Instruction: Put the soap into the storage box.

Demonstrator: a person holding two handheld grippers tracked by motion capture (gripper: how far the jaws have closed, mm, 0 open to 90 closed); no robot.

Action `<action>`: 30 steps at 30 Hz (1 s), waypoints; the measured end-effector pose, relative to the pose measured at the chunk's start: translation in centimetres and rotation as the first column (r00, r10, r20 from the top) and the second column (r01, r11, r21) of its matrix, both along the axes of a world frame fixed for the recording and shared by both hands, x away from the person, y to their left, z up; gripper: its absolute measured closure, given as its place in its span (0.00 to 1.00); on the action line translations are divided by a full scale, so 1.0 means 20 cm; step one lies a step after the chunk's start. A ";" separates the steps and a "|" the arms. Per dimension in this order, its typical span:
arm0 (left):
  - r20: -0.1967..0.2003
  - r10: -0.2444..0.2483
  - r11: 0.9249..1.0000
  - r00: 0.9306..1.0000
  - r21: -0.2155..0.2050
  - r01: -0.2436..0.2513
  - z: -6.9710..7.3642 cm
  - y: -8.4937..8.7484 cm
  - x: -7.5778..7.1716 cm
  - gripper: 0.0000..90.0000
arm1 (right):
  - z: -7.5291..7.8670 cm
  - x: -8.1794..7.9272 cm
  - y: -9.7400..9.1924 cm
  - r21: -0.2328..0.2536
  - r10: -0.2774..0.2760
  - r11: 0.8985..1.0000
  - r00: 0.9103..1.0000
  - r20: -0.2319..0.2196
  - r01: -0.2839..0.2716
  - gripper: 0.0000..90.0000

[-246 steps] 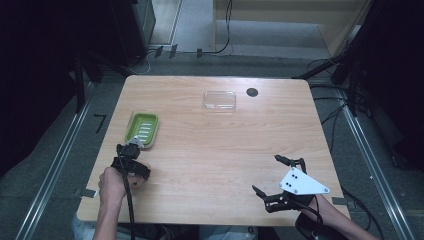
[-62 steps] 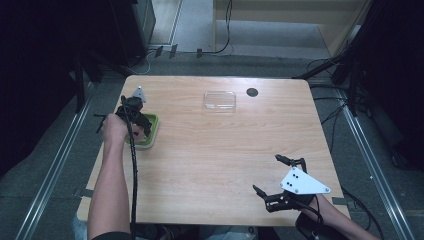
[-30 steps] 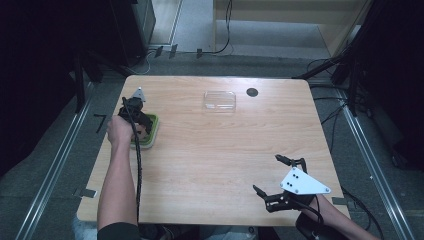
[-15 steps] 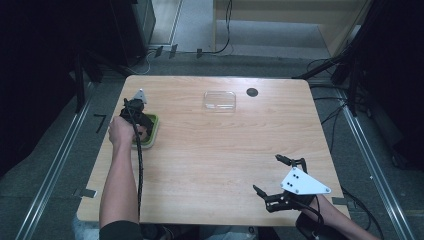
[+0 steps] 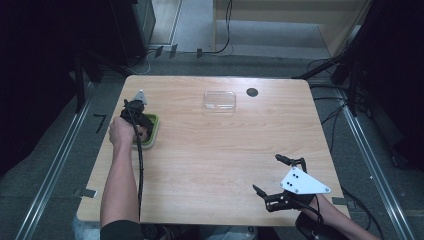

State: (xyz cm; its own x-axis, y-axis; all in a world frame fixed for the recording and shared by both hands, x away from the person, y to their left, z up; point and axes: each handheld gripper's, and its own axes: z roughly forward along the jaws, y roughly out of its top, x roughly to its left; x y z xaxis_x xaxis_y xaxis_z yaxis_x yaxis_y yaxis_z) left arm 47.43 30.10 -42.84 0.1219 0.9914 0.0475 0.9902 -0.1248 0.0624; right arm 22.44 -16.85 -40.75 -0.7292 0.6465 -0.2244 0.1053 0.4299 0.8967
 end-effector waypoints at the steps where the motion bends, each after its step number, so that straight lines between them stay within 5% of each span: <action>1: -0.001 -0.001 1.000 1.000 0.000 0.001 0.00 0.00 0.00 0.37 | 0.00 0.00 0.00 0.000 0.000 1.000 1.000 0.000 0.000 0.00; 30: 0.015 -0.008 1.000 1.000 -0.007 0.009 0.03 0.01 -0.01 0.32 | -0.01 0.03 0.02 -0.004 0.011 1.000 1.000 -0.005 -0.011 0.00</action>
State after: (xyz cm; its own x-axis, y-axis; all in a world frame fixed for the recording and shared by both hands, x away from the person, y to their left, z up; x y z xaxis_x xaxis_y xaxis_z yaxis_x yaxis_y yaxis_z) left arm 47.25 30.35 -42.24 0.1297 0.9907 0.0422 0.9880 -0.1327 0.0786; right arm 22.97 -16.52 -40.88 -0.7376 0.6373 -0.2234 0.1050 0.4350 0.8943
